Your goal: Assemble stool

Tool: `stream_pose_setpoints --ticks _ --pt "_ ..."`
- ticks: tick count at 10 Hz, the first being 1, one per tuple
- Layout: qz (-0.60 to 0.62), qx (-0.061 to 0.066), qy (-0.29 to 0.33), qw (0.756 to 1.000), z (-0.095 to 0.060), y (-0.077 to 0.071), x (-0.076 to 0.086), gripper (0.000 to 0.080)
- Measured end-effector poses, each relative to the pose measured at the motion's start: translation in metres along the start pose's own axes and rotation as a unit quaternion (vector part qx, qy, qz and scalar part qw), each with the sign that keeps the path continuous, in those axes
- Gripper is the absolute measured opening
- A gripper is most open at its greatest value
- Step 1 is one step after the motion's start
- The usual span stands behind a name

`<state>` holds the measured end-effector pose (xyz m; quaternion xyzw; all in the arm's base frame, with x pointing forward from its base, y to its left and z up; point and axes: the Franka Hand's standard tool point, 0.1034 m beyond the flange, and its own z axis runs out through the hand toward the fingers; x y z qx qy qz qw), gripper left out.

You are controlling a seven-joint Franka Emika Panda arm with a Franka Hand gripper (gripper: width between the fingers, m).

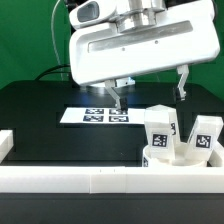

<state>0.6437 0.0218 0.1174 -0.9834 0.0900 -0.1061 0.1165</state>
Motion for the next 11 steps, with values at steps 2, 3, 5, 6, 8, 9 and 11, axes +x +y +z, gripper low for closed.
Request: stream_pose_setpoints --ticks 2,3,5,6,8,9,11 --pt "0.013 0.015 -0.066 0.998 0.0009 -0.0046 -0.0061 0.0648" --pt "0.014 0.023 -0.102 0.994 0.0002 -0.0066 -0.0093 0.0648" --pt "-0.05 0.006 -0.094 0.994 0.0036 -0.0052 -0.0055 0.0648" --pt "-0.065 -0.001 -0.096 0.993 0.0045 -0.0074 -0.0057 0.0648" --pt "-0.159 -0.003 -0.102 0.982 0.0055 -0.0078 -0.0036 0.0648" --pt "-0.182 -0.001 -0.102 0.978 0.0057 -0.0064 -0.0038 0.0648" --pt "-0.247 0.003 -0.103 0.964 0.0061 -0.0058 -0.004 0.0648"
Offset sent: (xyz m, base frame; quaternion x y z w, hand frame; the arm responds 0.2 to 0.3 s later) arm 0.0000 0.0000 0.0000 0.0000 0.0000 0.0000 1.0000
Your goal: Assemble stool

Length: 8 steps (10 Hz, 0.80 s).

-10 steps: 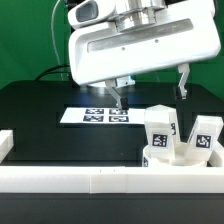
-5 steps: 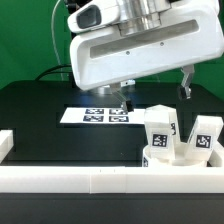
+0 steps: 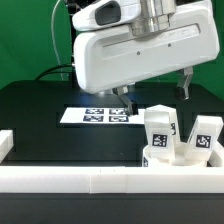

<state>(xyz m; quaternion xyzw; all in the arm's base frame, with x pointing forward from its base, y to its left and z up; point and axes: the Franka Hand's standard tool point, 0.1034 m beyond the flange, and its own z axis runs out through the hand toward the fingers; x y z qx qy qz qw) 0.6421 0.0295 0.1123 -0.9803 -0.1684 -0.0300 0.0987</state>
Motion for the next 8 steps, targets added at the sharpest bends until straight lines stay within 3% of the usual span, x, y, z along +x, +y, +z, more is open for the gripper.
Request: stream_pose_setpoints --ticks 1,4,8 --pt "-0.061 -0.008 -0.006 0.998 0.002 -0.004 0.001 0.0648" --pt "-0.251 -0.012 -0.022 0.968 0.008 -0.007 0.015 0.0648" --pt "-0.36 -0.011 -0.023 0.933 0.009 -0.002 0.013 0.0648"
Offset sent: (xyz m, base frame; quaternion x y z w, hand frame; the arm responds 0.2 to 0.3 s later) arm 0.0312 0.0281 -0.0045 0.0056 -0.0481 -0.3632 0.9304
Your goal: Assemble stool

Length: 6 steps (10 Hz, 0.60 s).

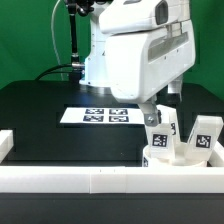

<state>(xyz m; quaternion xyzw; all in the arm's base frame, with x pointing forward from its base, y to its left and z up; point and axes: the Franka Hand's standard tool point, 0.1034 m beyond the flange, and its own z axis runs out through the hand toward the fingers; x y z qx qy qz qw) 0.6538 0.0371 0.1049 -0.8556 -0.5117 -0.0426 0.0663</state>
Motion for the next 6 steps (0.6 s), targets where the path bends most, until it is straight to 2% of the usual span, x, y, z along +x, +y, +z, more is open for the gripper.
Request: stream_pose_setpoints --ticks 2,6 --pt "-0.062 -0.001 -0.009 0.998 0.005 0.0 0.002 0.0648" --pt "-0.058 0.006 -0.012 0.998 0.014 -0.003 0.001 0.0648"
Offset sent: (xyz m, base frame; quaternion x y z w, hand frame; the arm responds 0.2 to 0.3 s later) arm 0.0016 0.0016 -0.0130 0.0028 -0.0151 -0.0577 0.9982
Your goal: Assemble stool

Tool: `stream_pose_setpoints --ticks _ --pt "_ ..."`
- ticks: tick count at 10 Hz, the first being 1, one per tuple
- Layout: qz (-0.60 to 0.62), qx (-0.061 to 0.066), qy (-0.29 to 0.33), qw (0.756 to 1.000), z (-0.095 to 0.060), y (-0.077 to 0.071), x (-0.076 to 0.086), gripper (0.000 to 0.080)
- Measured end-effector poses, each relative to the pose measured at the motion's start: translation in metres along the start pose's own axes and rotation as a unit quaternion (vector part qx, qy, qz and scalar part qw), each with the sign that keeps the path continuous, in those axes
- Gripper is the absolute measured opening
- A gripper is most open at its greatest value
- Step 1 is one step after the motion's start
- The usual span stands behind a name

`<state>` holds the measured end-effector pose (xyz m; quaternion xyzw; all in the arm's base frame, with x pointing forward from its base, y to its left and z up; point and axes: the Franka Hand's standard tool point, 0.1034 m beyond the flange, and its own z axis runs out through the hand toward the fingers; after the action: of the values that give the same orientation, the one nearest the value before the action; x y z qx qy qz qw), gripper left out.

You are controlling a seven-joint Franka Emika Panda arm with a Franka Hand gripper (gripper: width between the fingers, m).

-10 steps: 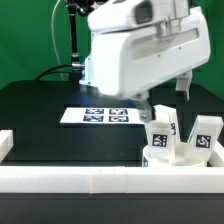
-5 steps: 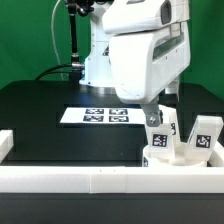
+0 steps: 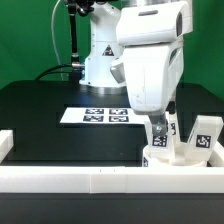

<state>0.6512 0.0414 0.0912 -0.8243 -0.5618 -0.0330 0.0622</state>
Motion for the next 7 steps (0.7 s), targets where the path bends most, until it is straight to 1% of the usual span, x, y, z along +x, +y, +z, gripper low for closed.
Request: stream_pose_setpoints --ticks 1,2,3,4,5,7 --pt "0.001 0.0 0.0 1.0 0.0005 -0.0009 0.0018 0.0648" --pt "0.0 0.001 0.0 1.0 0.0011 -0.0017 0.003 0.0538" --pt "0.0 0.001 0.0 1.0 0.0017 -0.0016 0.0023 0.0403" --pt "0.0 0.002 0.0 1.0 0.0013 -0.0015 0.0021 0.0403" --pt "0.0 0.002 0.0 1.0 0.0012 -0.0015 0.0021 0.034" --pt "0.004 0.002 0.0 1.0 0.0012 -0.0016 0.0021 0.034"
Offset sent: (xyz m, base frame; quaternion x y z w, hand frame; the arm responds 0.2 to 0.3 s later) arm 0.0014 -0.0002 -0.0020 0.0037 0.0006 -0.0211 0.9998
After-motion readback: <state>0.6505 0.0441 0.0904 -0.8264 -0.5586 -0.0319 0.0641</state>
